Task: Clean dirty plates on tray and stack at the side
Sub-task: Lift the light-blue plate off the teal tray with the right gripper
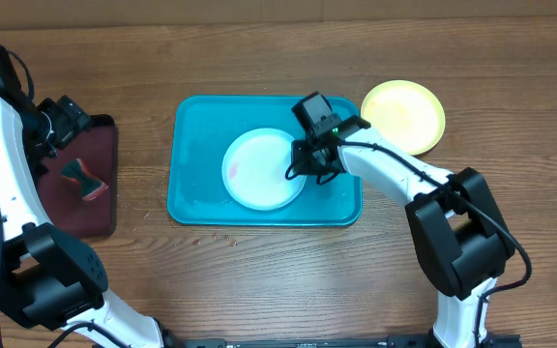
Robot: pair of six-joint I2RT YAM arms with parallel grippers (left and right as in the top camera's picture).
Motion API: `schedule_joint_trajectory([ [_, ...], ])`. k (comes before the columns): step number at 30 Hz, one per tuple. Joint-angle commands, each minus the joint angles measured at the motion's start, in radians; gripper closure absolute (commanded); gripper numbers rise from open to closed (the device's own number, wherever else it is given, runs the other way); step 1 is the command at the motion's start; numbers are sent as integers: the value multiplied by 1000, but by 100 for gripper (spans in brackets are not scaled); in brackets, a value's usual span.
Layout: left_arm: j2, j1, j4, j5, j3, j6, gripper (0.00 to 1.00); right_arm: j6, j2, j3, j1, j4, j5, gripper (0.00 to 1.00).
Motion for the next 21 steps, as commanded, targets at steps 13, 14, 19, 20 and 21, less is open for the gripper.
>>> schedule_joint_trajectory([
  [13, 6, -2, 2, 6, -4, -21, 0, -172, -64, 341, 187, -278, 826, 96],
  [14, 6, -2, 2, 6, -4, -21, 0, -200, -64, 342, 201, -272, 854, 96],
  [19, 6, -2, 2, 6, -4, -21, 0, -435, -64, 341, 273, -210, 964, 96],
  [20, 6, -2, 2, 6, -4, -21, 0, -479, -64, 341, 287, -187, 999, 96],
  [21, 6, -2, 2, 6, -4, -21, 0, -537, -64, 342, 303, -153, 1044, 96],
])
